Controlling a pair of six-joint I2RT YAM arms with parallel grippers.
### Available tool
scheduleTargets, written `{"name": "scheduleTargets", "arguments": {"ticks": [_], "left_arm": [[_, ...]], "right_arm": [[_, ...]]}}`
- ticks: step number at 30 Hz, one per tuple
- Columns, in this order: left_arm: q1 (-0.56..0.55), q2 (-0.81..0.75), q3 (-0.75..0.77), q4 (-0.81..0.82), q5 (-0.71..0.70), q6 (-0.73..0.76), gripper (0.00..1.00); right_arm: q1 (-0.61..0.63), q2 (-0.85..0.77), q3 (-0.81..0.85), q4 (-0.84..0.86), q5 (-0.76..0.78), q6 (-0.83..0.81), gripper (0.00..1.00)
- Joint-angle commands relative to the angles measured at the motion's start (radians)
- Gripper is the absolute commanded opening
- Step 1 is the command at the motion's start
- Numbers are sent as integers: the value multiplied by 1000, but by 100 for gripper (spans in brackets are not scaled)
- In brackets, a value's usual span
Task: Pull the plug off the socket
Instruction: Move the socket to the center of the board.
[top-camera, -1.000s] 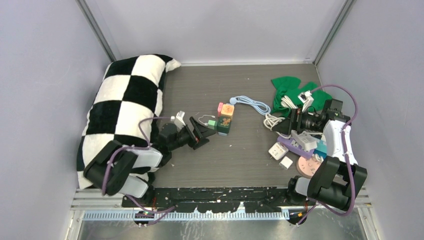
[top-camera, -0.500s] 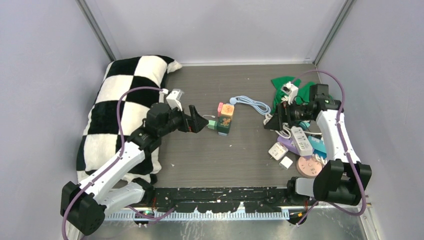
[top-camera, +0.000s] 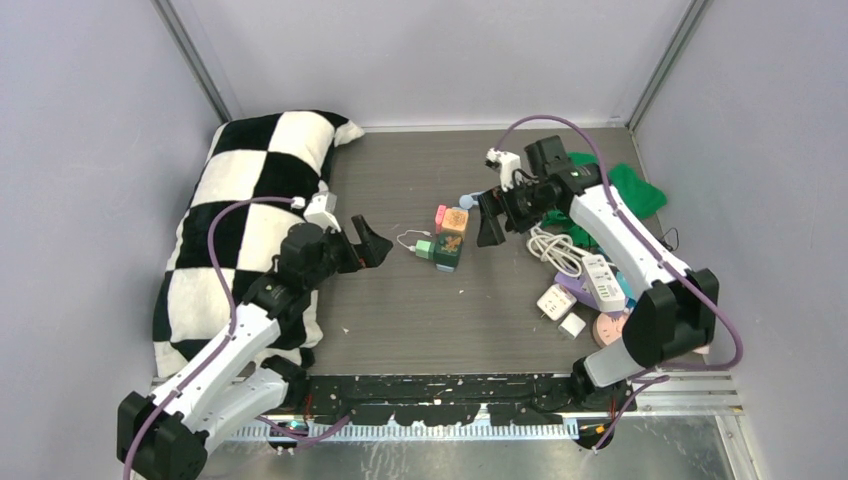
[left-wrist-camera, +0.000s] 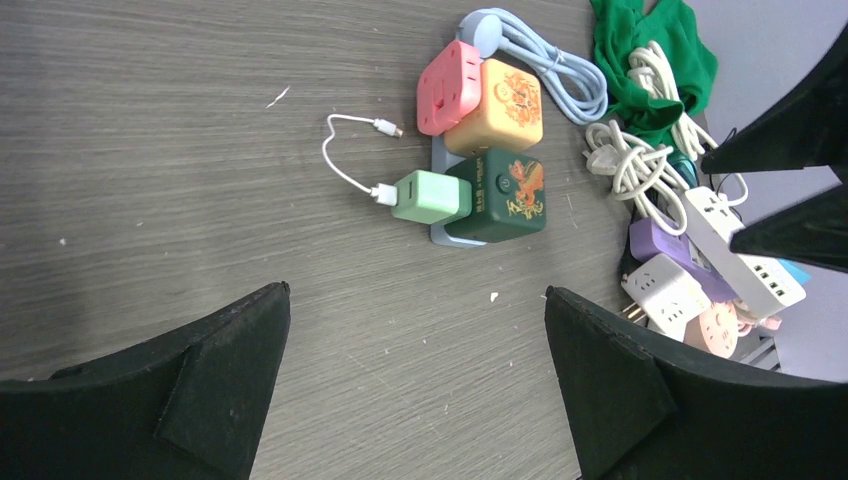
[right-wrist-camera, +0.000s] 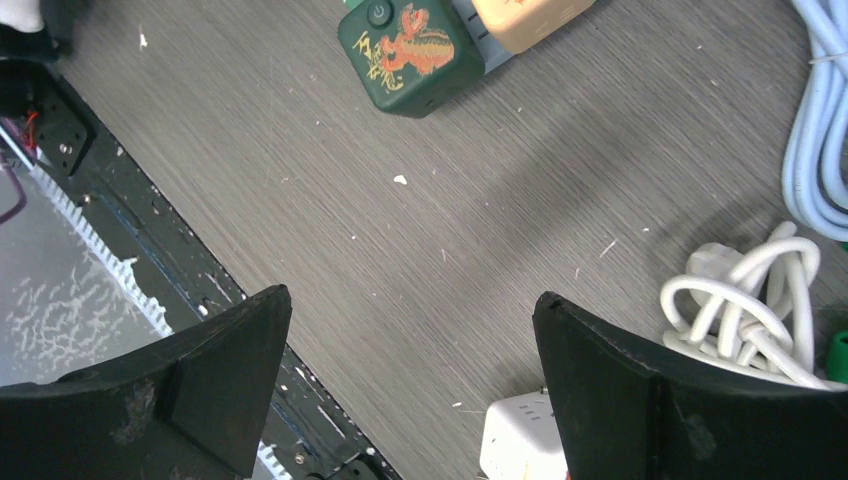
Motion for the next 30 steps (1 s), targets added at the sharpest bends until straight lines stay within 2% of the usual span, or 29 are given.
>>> {"name": "scheduleTargets", "arguments": {"ticks": [1,6,11,15,22,30], "left_arm": [[8,-77,-24,25,-54,-64,100],[9,-145,-63,1,-98,-105,100],[9,-174,-91,15,-123,-143,100],[9,-149,-89,28,-118,-156,100],[8,-106,-83,36,-95,-168,99],[9,-83,-116,96,-86,-188,99]], "right_arm": [[55,78,96,115,167,236,95],[95,158,133,183,195,437,99],[209,177,84,260,487,685,100],[234,221,113,280,509,812,100],[259,322,171,251,656,838,100],[295,346,151,282,579,840,100]]}}
